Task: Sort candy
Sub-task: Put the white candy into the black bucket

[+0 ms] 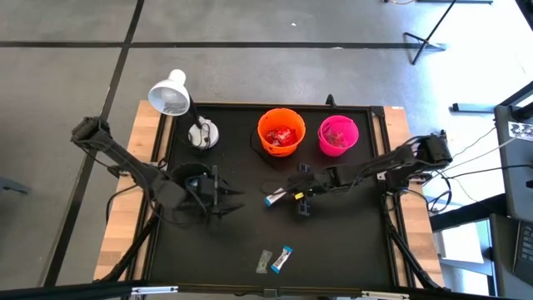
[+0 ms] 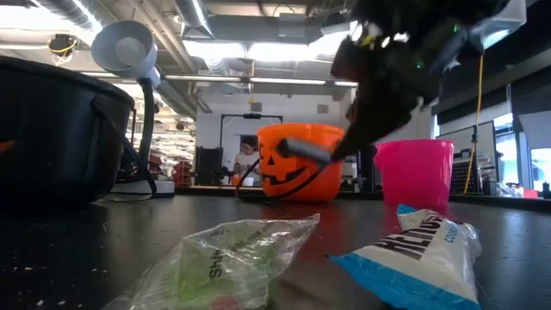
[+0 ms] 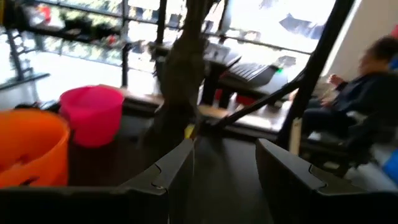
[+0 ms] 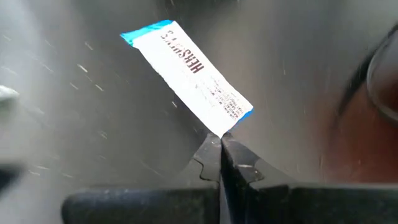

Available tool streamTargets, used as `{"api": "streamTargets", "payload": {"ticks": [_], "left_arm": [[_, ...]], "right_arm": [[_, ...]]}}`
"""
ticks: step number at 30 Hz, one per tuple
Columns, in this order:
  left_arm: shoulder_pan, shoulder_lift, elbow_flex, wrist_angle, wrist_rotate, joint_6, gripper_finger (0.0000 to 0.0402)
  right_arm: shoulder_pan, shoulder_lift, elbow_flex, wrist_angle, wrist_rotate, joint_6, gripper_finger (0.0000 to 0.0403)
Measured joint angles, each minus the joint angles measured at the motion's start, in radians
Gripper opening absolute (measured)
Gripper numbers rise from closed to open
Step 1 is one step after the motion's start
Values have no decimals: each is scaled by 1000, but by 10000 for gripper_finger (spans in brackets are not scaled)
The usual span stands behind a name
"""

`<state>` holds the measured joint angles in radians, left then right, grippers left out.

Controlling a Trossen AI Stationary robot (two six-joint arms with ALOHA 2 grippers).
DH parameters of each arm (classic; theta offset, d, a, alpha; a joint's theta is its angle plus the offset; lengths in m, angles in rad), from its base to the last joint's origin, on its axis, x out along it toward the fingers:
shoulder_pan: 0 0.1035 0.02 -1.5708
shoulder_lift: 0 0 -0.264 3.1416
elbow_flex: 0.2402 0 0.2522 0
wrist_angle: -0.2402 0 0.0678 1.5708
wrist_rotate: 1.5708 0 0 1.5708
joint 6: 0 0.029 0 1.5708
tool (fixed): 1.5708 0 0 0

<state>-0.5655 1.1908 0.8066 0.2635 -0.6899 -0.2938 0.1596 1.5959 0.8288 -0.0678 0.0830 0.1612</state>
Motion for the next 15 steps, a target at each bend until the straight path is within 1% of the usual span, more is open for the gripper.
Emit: {"api": "streamTargets", "payload": {"ticks": [3, 5, 10, 15], "left_arm": [[0, 34, 0, -49, -23, -10, 162], [0, 63, -1, -51, -31, 33, 162], [-19, 165, 23, -47, -84, 226, 162], [-38, 286, 113, -47, -153, 440, 162]], "right_arm": [[11, -50, 0, 19, -7, 18, 1], [12, -77, 1, 24, -23, 23, 1], [10, -137, 1, 58, -108, 56, 1], [10, -168, 2, 85, -163, 77, 1]]}}
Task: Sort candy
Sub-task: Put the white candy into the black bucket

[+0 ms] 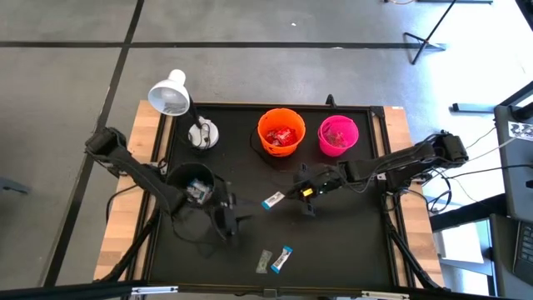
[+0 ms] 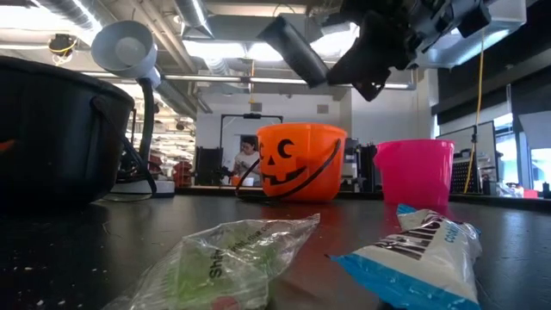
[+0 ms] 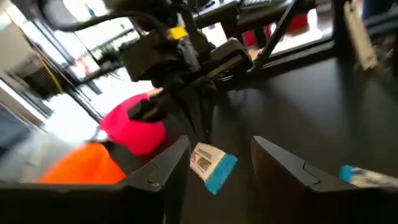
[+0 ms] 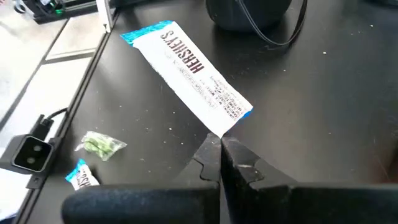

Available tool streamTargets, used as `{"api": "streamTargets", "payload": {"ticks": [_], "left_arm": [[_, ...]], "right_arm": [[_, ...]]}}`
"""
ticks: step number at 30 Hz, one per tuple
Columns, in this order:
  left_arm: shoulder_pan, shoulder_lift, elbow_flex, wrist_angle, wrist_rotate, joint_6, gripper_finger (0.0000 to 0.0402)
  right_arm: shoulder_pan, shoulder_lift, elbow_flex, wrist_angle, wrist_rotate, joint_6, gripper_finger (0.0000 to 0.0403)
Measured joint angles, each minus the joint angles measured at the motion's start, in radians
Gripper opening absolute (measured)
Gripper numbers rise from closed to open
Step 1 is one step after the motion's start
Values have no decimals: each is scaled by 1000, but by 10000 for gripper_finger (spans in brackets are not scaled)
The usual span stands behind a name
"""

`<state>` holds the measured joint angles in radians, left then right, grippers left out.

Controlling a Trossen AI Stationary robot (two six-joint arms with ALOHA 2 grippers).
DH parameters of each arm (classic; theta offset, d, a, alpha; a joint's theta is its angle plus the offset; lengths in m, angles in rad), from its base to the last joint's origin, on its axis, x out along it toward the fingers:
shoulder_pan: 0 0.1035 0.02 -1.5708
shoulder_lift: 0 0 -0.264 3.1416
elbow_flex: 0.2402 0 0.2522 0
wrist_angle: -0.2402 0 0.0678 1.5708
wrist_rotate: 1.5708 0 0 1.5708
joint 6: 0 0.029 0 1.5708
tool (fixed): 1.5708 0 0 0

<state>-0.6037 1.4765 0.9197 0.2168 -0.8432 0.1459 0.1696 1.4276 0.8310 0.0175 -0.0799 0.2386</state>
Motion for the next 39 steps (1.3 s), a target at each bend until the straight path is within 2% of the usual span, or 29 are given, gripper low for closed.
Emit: {"api": "streamTargets", "payload": {"ticks": [6, 10, 18, 25, 28, 35, 39], "left_arm": [[-20, 133, 147, -4, -67, 259, 162], [-32, 196, 230, -56, -87, 342, 162], [-32, 248, 310, -284, -103, 234, 162], [12, 269, 310, -349, -117, 139, 162], [40, 269, 311, -360, -89, 101, 162], [73, 269, 311, -363, -80, 92, 161], [80, 269, 311, -363, -81, 93, 143]], "right_arm": [[0, -4, 0, 7, -19, 19, 1], [0, -4, 0, 8, -39, 23, 1], [0, -4, 1, 11, -45, 45, 1], [0, -4, 1, 18, -49, 45, 1], [0, -4, 1, 46, -76, 46, 1], [1, -5, 2, 67, -97, 56, 1], [1, -6, 2, 67, -97, 57, 1]]}}
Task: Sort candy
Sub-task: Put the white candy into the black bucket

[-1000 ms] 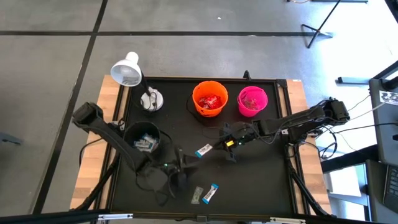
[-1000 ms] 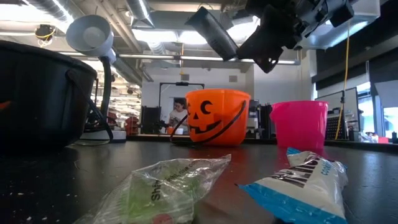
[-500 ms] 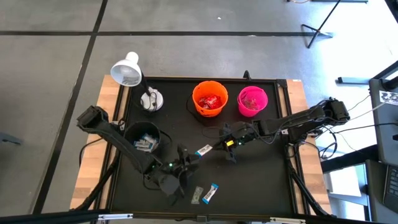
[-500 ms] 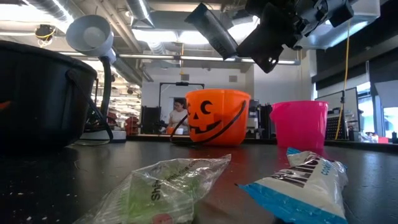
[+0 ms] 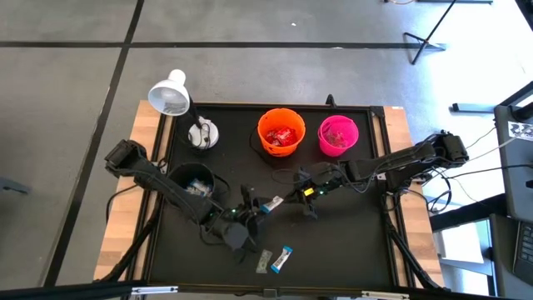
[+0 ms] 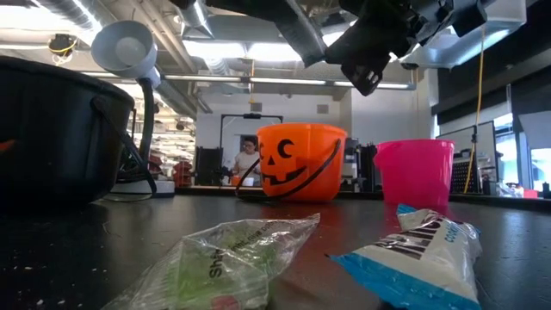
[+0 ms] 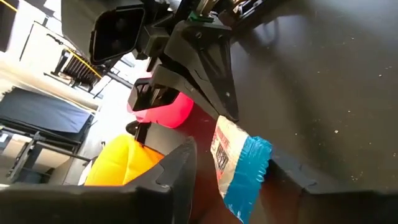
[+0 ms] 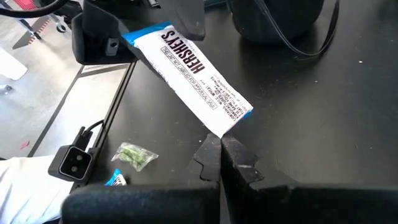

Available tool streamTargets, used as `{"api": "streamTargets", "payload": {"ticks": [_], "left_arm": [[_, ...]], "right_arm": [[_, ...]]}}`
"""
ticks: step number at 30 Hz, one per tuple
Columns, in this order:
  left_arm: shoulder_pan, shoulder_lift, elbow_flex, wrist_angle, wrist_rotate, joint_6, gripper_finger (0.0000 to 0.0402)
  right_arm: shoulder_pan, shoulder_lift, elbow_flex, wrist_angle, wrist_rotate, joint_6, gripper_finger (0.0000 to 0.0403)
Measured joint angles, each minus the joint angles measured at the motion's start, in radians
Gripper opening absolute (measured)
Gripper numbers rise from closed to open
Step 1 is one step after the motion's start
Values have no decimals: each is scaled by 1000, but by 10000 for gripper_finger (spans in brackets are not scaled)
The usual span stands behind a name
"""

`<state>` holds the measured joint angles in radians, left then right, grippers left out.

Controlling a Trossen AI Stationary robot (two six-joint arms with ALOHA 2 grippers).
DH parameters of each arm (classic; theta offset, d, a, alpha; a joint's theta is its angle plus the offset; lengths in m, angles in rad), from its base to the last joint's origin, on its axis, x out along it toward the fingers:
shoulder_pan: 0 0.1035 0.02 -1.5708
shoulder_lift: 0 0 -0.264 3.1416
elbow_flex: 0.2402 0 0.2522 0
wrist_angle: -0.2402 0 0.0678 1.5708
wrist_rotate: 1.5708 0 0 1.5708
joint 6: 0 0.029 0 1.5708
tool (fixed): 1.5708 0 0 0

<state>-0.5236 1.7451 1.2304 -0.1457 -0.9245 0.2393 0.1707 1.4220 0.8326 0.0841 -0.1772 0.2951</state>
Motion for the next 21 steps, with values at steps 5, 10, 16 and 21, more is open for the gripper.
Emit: {"api": "streamTargets", "payload": {"ticks": [5, 10, 16, 21], "left_arm": [[0, 0, 0, 0, 11, 3, 87], [0, 0, 0, -1, 44, 3, 28], [-2, -2, 0, 1, 47, 3, 14], [-10, -9, 0, -38, 21, 5, 20]], "right_arm": [[0, 0, 0, 0, 0, 0, 1], [0, 0, 0, 0, -1, 0, 1], [14, 0, 0, 15, -47, -30, 28], [37, 0, 0, 20, -41, -38, 112]]}}
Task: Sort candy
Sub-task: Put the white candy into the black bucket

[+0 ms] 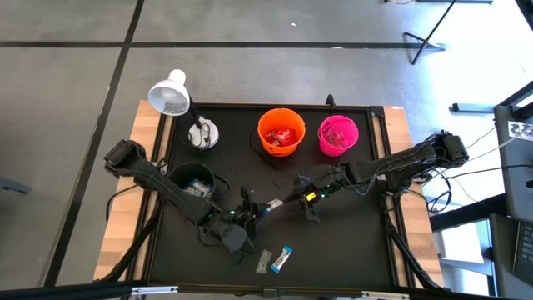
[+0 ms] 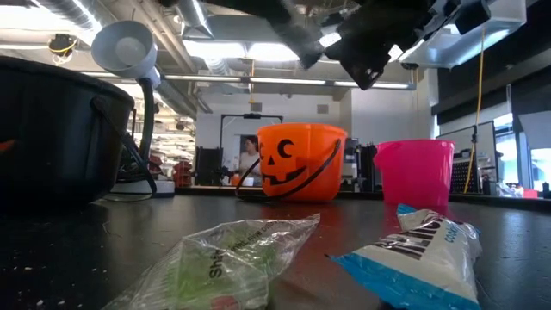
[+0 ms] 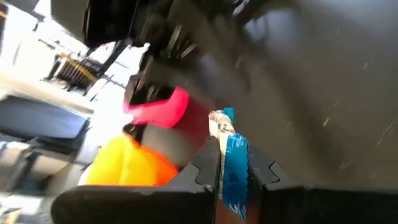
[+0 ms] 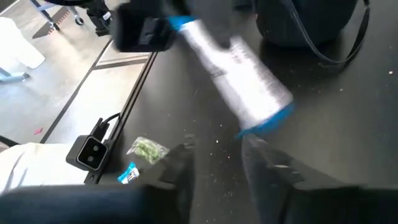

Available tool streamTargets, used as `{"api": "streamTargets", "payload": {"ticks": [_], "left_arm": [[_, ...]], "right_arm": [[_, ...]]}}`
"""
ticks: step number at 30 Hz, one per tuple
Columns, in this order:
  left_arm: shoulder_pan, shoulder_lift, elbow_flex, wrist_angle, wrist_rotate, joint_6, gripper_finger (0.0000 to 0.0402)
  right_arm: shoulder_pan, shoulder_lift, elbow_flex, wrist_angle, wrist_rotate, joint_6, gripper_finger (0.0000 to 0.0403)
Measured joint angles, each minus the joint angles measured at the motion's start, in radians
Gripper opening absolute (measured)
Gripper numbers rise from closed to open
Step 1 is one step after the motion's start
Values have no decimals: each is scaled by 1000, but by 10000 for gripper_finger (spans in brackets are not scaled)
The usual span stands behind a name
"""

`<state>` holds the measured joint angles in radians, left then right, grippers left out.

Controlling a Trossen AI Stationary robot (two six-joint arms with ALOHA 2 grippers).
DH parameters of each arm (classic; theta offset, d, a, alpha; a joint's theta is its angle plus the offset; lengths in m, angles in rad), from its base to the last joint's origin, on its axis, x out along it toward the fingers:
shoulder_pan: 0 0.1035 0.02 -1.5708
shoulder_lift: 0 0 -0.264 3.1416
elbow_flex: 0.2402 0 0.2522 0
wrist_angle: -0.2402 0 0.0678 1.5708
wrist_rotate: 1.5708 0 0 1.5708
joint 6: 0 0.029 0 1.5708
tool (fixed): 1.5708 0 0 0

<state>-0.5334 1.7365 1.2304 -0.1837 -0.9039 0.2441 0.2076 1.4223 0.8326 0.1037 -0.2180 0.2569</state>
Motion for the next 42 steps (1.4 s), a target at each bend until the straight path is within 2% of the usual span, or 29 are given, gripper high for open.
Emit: {"api": "streamTargets", "payload": {"ticks": [2, 5, 8, 12, 14, 19, 21, 24, 26, 28, 33, 37, 40, 42], "left_arm": [[-10, -18, 0, -70, -51, -20, 17], [-33, -79, 0, -216, -117, -134, 17], [-66, -165, 0, -410, -139, -323, 18], [-105, -288, 0, -669, -117, -655, 19], [-119, -348, 0, -807, -43, -851, 19], [-146, -472, 0, -1130, 280, -1316, 19], [-163, -505, 0, -1237, 344, -1482, 19], [-189, -534, 0, -1348, 376, -1666, 20], [-205, -545, 0, -1367, 378, -1701, 24], [-220, -548, 0, -1354, 377, -1669, 35], [-235, -547, 0, -1345, 363, -1662, 92], [-232, -547, 0, -1357, 270, -1685, 137], [-233, -547, 0, -1333, 190, -1711, 154], [-248, -547, 0, -1254, 82, -1673, 155]], "right_arm": [[3, 0, 0, 5, 7, 0, 150], [3, 0, 1, 3, 8, 0, 200], [3, 0, 1, 2, 10, 5, 235], [3, 0, 1, -10, 19, 5, 255], [3, 0, 1, -18, 25, 7, 257], [2, 0, 1, -34, 25, 12, 254], [2, 0, 1, -34, 25, 12, 253], [2, 0, 1, -34, 26, 12, 251], [2, 0, 1, -34, 26, 12, 250], [2, 0, 1, -34, 26, 12, 250], [2, 0, 1, -34, 26, 11, 250], [2, 0, 1, -39, 26, 13, 250], [14, 0, 1, -56, -2, 35, 250], [32, 0, 1, -55, -12, 34, 250]]}}
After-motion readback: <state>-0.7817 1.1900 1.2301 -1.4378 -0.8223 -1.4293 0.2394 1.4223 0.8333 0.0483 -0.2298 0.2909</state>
